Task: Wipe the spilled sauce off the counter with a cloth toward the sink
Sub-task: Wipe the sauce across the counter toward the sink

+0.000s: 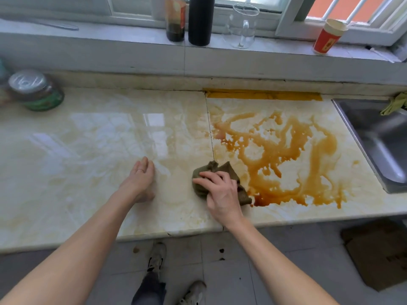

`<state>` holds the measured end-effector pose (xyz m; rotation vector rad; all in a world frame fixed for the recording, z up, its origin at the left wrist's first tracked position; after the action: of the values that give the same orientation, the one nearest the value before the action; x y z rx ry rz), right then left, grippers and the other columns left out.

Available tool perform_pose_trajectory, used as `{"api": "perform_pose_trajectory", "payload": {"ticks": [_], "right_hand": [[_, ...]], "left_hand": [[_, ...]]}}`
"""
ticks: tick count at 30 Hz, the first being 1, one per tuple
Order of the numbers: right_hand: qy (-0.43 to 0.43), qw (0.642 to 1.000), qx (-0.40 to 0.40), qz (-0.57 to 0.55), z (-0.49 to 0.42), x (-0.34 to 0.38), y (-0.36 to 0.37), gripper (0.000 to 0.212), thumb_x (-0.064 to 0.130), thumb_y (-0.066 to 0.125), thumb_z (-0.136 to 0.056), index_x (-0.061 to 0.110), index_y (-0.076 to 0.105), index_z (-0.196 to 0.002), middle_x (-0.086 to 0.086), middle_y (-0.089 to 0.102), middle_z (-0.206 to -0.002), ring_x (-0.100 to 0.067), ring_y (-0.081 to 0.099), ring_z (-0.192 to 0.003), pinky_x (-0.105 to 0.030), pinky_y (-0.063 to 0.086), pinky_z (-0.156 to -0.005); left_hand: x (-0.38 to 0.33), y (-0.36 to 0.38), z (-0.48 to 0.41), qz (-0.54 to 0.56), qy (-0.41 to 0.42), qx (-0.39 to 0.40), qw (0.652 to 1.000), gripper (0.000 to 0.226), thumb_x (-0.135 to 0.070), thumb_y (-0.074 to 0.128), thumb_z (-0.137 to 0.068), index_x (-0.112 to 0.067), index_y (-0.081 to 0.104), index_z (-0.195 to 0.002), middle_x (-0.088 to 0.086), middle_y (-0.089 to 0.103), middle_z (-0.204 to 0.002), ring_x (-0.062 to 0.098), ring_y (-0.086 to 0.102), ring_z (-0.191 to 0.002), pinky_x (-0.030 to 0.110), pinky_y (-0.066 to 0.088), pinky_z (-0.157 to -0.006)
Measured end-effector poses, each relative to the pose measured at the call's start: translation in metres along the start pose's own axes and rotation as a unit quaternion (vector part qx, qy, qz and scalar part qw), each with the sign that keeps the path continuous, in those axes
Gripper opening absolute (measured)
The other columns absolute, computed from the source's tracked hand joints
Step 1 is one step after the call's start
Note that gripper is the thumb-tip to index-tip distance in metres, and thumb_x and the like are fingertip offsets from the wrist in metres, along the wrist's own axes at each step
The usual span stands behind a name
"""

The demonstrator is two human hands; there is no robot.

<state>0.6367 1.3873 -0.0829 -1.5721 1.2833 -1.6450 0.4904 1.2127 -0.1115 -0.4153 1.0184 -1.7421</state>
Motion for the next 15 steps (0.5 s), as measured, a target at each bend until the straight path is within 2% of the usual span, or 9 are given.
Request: {"api": "perform_pose_trajectory", "payload": {"ticks": [3,5,7,9,11,13,15], "right_hand": [[-0.145,0.988,0.054,0.023,0.047,0.034,0.032,0.054,0.014,0.049,-0.075,0.033,0.060,-0.125,0.009,0.056,-0.133,-0.027,0.047,-0.120,-0.043,0.036,-0.089],[-0.178,0.981,0.063,0.044,0.062,0.021,0.033,0.052,0.022,0.052,-0.081,0.034,0.055,-0.131,0.010,0.050,-0.142,-0.024,0.043,-0.130,-0.046,0.031,-0.100],[-0.165,0.983,0.050,0.066,0.064,-0.008,0.023,0.051,0.026,0.053,-0.083,0.036,0.054,-0.134,0.011,0.048,-0.144,-0.022,0.041,-0.133,-0.051,0.030,-0.104],[-0.081,0.995,0.029,0.050,0.055,-0.036,0.009,0.046,0.026,0.049,-0.084,0.037,0.059,-0.128,0.014,0.052,-0.140,-0.020,0.041,-0.131,-0.054,0.034,-0.100],[-0.006,1.000,0.002,-0.002,0.044,-0.041,0.001,0.041,0.023,0.045,-0.084,0.034,0.067,-0.117,0.013,0.059,-0.131,-0.022,0.045,-0.125,-0.051,0.038,-0.094],[-0.011,0.999,-0.014,-0.042,0.039,-0.016,0.005,0.041,0.017,0.045,-0.081,0.029,0.071,-0.110,0.011,0.064,-0.125,-0.026,0.050,-0.119,-0.045,0.038,-0.089],[-0.074,0.996,0.007,-0.057,0.045,0.021,0.020,0.038,0.018,0.047,-0.079,0.029,0.071,-0.106,0.011,0.065,-0.123,-0.025,0.051,-0.116,-0.042,0.035,-0.089]], "left_hand": [[0.000,-0.001,0.003,-0.001,-0.001,-0.002,1.000,0.096,-0.015,0.057,-0.085,-0.009,-0.014,-0.149,0.008,-0.023,-0.156,0.023,-0.015,-0.146,0.036,0.005,-0.120],[0.000,-0.003,0.004,-0.005,0.004,-0.006,1.000,0.098,-0.018,0.061,-0.085,-0.008,-0.013,-0.149,0.010,-0.022,-0.156,0.025,-0.013,-0.146,0.035,0.004,-0.120],[0.000,-0.003,0.006,-0.003,0.002,-0.008,1.000,0.098,-0.018,0.061,-0.085,-0.008,-0.012,-0.149,0.010,-0.022,-0.156,0.025,-0.013,-0.146,0.034,0.004,-0.120],[-0.002,-0.003,0.007,-0.002,-0.001,-0.011,1.000,0.095,-0.015,0.059,-0.085,-0.008,-0.011,-0.149,0.010,-0.021,-0.156,0.025,-0.013,-0.146,0.033,0.003,-0.120],[-0.005,-0.003,0.007,0.003,-0.006,-0.012,1.000,0.092,-0.011,0.055,-0.085,-0.008,-0.012,-0.149,0.009,-0.021,-0.157,0.024,-0.013,-0.146,0.034,0.003,-0.120],[-0.005,-0.003,0.006,0.005,-0.010,-0.014,1.000,0.090,-0.008,0.052,-0.086,-0.008,-0.012,-0.149,0.008,-0.021,-0.157,0.024,-0.013,-0.146,0.034,0.003,-0.120],[-0.004,-0.003,0.006,0.004,-0.010,-0.011,1.000,0.092,-0.006,0.053,-0.086,-0.008,-0.013,-0.149,0.008,-0.022,-0.156,0.024,-0.014,-0.146,0.035,0.003,-0.120]]}}
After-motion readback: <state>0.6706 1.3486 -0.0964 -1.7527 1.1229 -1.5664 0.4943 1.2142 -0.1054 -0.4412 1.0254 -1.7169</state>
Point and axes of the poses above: each hand's wrist, its own z-axis away from the middle knuckle, its own y-axis out of the palm, x = y × z, the point moved 5 cm from there along -z, towards the middle knuckle
